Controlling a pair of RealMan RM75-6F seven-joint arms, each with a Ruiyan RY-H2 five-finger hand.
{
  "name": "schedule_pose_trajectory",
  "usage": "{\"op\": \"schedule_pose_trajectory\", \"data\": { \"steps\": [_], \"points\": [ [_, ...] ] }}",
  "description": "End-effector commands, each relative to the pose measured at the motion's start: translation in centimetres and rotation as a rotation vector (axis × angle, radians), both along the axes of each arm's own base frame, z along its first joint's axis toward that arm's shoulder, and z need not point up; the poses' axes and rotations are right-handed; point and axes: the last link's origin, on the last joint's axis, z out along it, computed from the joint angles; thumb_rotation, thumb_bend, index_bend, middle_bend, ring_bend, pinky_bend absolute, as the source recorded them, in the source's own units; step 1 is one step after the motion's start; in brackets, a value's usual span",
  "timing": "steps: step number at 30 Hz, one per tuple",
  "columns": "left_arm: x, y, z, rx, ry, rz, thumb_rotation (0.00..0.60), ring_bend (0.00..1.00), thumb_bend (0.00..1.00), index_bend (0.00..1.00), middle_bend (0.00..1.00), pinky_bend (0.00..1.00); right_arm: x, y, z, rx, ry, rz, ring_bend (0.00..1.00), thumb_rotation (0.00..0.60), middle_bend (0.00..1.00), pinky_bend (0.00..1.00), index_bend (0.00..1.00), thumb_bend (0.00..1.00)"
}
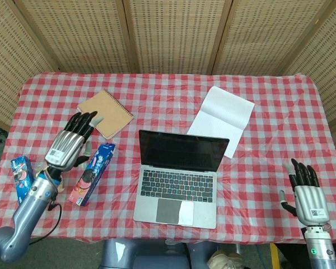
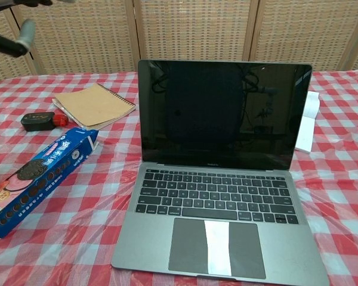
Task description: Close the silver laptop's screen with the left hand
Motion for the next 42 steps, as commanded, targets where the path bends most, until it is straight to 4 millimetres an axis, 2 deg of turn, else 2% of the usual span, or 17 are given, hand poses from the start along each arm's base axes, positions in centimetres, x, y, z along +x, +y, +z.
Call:
{"op": "schedule_pose_trajectory", "data": {
  "steps": [1,7,13,18,33,42],
  "points": [
    [2.6,3.0,-0.8,-0.054,-0.027,-0.023,0.600,0.00,1.00,0.09,0.00,0.04,-0.4,-0.3,-0.1,0.001,0.004,-0.014,0.00,0.600,0.00,0.00,0.00,0.69],
    [6.1,5.9,-2.8,-0.143,-0.023,-0.047,0.600,0.00,1.00,0.15,0.00,0.06,-1.1,-0.6,0.1,0.000,0.000,-0.043,0.00,0.600,0.00,0.00,0.00,0.69],
    [9.5,7.2,-4.4,-0.221,-0.038,-0.073,0.600,0.03,1.00,0.18,0.00,0.13,-1.4,-0.8,0.3,-0.004,-0.010,-0.054,0.00,0.600,0.00,0.00,0.00,0.69],
    [12.2,8.1,-5.1,-0.230,-0.011,-0.102,0.600,0.07,1.00,0.21,0.00,0.15,-1.5,-0.8,0.3,0.002,-0.019,-0.057,0.00,0.600,0.00,0.00,0.00,0.69],
    [16.5,9.0,-8.6,-0.328,0.085,-0.049,0.600,0.09,1.00,0.22,0.00,0.16,-1.5,-0.9,0.5,0.006,-0.045,-0.057,0.00,0.600,0.00,0.00,0.00,0.69],
    [18.0,9.6,-10.1,-0.372,0.092,0.022,0.600,0.12,1.00,0.27,0.03,0.19,-1.6,-0.9,0.6,0.008,-0.055,-0.060,0.00,0.600,0.00,0.00,0.00,0.69]
  ]
}}
